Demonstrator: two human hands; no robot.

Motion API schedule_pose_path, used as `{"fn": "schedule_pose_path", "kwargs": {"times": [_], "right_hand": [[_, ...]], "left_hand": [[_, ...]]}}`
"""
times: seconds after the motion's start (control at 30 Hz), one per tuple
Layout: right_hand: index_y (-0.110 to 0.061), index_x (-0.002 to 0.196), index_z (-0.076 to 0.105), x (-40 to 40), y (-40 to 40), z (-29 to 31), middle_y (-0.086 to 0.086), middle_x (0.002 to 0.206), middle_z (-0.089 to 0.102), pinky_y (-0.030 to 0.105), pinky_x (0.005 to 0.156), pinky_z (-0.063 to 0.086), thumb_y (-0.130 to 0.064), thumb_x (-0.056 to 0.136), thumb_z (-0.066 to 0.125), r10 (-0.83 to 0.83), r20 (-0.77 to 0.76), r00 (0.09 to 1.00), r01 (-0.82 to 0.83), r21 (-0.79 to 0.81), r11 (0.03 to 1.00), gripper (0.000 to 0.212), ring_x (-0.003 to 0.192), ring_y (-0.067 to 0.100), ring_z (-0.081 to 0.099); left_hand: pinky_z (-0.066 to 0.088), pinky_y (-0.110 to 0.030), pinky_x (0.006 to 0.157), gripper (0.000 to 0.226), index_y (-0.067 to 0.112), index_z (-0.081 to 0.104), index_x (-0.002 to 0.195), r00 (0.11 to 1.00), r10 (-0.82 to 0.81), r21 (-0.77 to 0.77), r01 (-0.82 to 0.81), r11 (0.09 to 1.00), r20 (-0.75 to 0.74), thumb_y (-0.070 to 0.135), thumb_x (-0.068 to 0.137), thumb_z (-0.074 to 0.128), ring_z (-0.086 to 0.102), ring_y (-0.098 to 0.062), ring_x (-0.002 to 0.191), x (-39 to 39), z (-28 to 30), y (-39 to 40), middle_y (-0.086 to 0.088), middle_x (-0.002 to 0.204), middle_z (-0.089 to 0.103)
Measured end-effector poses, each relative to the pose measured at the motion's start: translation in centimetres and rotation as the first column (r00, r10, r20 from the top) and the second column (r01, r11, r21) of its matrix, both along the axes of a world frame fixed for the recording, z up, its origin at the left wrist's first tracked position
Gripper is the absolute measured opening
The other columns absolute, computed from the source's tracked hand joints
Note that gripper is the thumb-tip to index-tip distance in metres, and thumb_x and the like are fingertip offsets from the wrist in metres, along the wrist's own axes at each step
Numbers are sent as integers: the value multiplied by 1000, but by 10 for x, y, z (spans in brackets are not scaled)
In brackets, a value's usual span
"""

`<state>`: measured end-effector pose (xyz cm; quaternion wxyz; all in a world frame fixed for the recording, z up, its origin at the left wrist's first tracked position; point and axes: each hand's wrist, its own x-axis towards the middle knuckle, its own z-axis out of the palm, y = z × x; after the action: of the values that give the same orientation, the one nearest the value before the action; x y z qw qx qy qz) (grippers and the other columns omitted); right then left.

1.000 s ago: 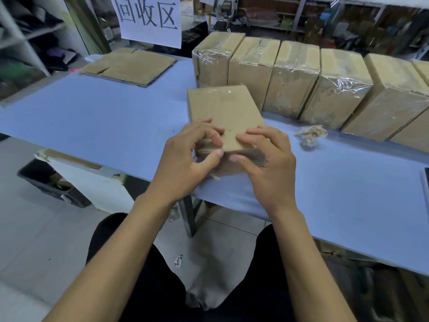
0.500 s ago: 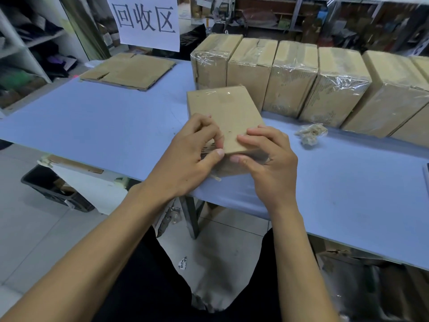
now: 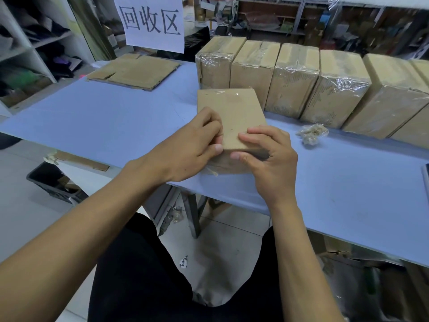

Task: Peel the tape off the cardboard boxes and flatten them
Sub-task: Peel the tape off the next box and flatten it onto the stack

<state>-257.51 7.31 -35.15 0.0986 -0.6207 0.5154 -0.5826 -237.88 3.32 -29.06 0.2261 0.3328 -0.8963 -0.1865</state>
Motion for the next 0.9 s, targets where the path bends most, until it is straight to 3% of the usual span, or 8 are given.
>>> {"fn": "schedule_pose_path", "kwargs": {"times": [0.13, 0.23, 0.33, 0.4, 0.47, 0.67, 0.8, 0.9], "right_hand": [[-21, 103, 78, 0, 0, 1, -13, 111, 67, 15, 101, 39, -27, 73, 86, 1, -6, 1000, -1, 3, 1000, 32, 117, 9, 52], [-22, 104, 77, 0, 0, 0, -15, 112, 67, 17, 102, 39, -25, 73, 86, 2, 1, 1000, -2, 14, 1000, 32, 119, 9, 52], [-22, 104, 77, -1, 0, 1, -18, 112, 66, 16, 103, 39, -24, 73, 87, 1, 8, 1000, -1, 24, 1000, 33, 120, 8, 51], [-23, 105, 77, -1, 0, 1, -17, 112, 67, 17, 104, 39, -24, 73, 87, 3, 7, 1000, -3, 33, 999, 33, 120, 8, 52], [-23, 105, 77, -1, -1, 2, -17, 112, 67, 20, 105, 40, -24, 73, 87, 6, 5, 1000, -6, 39, 999, 33, 121, 9, 52], [-23, 105, 77, -2, 0, 2, -16, 113, 67, 17, 103, 39, -25, 73, 87, 6, 0, 1000, -5, 40, 999, 33, 121, 7, 51], [-26, 105, 76, 0, 2, 2, -20, 113, 66, 15, 104, 38, -24, 73, 87, 9, 14, 1000, -9, 43, 999, 34, 122, 6, 51], [-28, 105, 75, 0, 2, 3, -19, 113, 66, 15, 104, 38, -24, 73, 87, 10, 25, 1000, -11, 44, 999, 35, 122, 7, 52]], "left_hand": [[48, -56, 92, 11, 24, 41, 87, 998, -58, -50, 57, 997, -31, 28, 97, 45, 54, -40, 115, 5, -3, -1, 1, 117, 43], [47, -47, 92, 11, 19, 43, 88, 997, -51, -53, 49, 997, -55, 20, 98, 48, 52, -36, 120, 5, -7, -2, -5, 120, 47], [45, -22, 96, 9, 17, 48, 88, 981, 6, 14, -4, 1000, -194, 15, 97, 50, 49, -12, 133, 10, -12, -1, -3, 119, 54], [44, -19, 99, 6, 19, 51, 92, 948, 86, 146, -43, 988, -306, 15, 97, 49, 48, -3, 135, 14, -12, -1, 2, 117, 61], [46, -22, 103, 10, 22, 56, 98, 924, 122, 225, -40, 974, -363, 15, 97, 48, 50, -2, 133, 19, -11, -3, 4, 117, 65], [52, -33, 100, 12, 14, 71, 98, 950, 86, 136, -46, 990, -300, 21, 89, 68, 52, -8, 132, 20, -10, 0, 2, 114, 62], [51, -19, 96, 13, 15, 65, 85, 930, 119, 147, -71, 987, -347, 5, 88, 73, 55, -7, 129, 18, -8, 2, 0, 108, 65], [48, -15, 93, 15, 17, 62, 81, 914, 131, 156, -76, 985, -383, 6, 86, 69, 54, -7, 129, 14, -11, 5, 1, 104, 64]]}}
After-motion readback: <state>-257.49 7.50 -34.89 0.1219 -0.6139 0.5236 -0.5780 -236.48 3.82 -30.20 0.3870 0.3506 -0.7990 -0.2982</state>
